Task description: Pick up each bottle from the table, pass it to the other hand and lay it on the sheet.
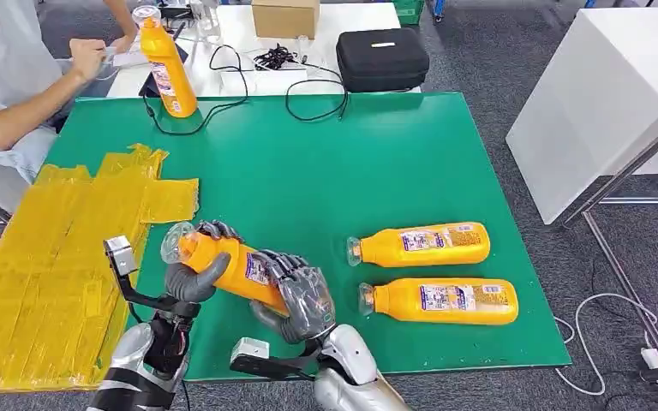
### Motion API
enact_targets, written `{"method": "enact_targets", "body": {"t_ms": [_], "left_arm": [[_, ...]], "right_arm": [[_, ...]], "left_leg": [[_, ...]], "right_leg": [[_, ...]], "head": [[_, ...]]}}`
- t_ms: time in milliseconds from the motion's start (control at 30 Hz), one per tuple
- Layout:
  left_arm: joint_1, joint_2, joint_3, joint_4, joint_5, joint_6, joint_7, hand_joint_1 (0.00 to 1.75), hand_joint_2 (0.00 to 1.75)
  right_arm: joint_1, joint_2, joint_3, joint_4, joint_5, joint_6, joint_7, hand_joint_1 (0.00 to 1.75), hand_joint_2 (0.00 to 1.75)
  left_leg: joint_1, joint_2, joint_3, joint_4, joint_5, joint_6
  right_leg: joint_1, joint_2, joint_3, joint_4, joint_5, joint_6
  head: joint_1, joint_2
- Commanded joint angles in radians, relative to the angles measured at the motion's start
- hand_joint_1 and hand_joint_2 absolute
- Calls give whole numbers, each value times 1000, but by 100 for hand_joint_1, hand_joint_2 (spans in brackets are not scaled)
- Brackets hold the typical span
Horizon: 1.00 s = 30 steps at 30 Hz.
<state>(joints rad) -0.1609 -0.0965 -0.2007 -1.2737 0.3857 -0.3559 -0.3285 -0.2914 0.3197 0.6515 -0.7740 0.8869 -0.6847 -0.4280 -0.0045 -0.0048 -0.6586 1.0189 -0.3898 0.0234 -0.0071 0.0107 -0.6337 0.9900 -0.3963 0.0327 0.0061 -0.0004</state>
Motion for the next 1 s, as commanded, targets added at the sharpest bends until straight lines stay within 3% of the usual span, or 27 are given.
{"method": "enact_targets", "body": {"t_ms": [33,67,100,133,1000], "left_arm": [[-51,-5,-39,63,-1,8,6,175,175],[-50,-6,-35,63,0,9,7,175,175],[-50,-6,-31,62,0,12,8,175,175],[-50,-6,-28,61,1,14,8,175,175],[-53,-7,23,21,-34,87,5,175,175]], "right_arm": [[9,29,15,16,10,-13,-31,175,175],[17,29,3,-1,18,-13,-32,143,175],[22,29,-8,-12,23,-13,-37,10,175],[30,29,-22,-27,30,-13,-40,0,175],[55,29,-77,-82,-4,-13,-62,0,175]], "left_leg": [[1,-2,5,0,-2,-2],[1,-2,6,0,-3,-2],[1,-1,4,0,-2,-1],[1,-2,6,0,-3,-2],[1,-1,6,0,-3,-2]], "right_leg": [[1,-3,6,0,-3,-1],[2,-3,8,0,-3,-1],[1,-2,4,0,-2,-1],[1,-3,7,0,-3,-1],[1,-2,7,0,-3,-1]], "head": [[0,0],[0,0],[0,0],[0,0],[0,0]]}}
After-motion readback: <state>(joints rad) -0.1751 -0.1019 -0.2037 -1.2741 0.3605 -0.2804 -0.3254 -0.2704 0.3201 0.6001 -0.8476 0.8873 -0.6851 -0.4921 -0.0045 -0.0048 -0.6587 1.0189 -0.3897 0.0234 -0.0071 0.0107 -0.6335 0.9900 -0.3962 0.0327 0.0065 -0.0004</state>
